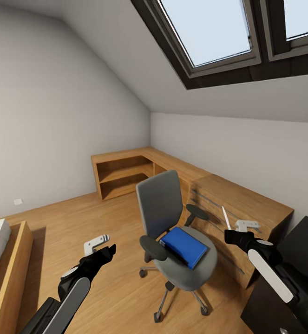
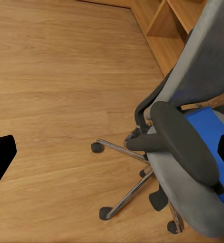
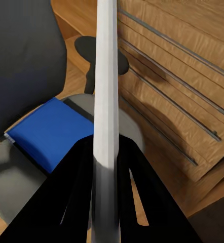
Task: In the bedroom, organize the workspace by keeping the computer under the desk, ensuring the monitor is on the desk, placing the keyboard on the desk next to the monitor, placing the mouse on the desk next to the keyboard, moving the folder from the swivel chair onto the desk next to the mouse, stacking the notebook on top of the folder with the pen on top of the notebook, and positioning the swivel chair next to the desk.
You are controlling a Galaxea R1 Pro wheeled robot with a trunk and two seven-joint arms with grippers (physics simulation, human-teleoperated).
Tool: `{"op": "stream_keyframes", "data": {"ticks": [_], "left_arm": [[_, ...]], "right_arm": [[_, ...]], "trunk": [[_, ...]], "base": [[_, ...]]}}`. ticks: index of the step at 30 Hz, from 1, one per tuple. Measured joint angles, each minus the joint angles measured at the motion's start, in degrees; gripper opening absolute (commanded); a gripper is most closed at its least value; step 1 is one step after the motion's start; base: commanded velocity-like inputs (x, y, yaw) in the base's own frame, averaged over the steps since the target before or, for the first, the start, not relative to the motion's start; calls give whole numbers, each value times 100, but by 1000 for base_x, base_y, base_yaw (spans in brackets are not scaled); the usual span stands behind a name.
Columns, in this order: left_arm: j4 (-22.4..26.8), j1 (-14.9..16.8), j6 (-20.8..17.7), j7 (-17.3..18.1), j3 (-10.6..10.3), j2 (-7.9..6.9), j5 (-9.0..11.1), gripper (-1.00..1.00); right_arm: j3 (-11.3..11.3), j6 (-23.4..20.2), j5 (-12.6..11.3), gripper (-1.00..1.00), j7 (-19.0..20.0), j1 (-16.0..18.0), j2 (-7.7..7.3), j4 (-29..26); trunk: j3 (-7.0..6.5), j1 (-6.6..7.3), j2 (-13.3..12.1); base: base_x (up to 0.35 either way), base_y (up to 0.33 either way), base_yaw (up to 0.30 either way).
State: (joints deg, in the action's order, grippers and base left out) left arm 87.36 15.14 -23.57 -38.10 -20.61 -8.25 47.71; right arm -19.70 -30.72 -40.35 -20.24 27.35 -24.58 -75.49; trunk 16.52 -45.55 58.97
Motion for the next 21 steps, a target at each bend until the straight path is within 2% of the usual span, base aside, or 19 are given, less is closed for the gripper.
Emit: {"op": "stream_keyframes", "data": {"ticks": [4,12,21], "left_arm": [[-10,0,-9,1,-10,3,14,100],[-15,1,-9,1,-13,5,18,100],[-17,0,-12,1,-18,5,24,100]], "right_arm": [[1,9,-45,-100,-6,-1,11,7],[1,16,-50,-100,-5,-1,12,7],[1,23,-48,-100,-9,0,13,15]], "trunk": [[-72,88,-161],[-216,264,-482],[-378,462,-843]], "base": [[0,0,-44],[0,0,-156],[0,0,-29]]}}
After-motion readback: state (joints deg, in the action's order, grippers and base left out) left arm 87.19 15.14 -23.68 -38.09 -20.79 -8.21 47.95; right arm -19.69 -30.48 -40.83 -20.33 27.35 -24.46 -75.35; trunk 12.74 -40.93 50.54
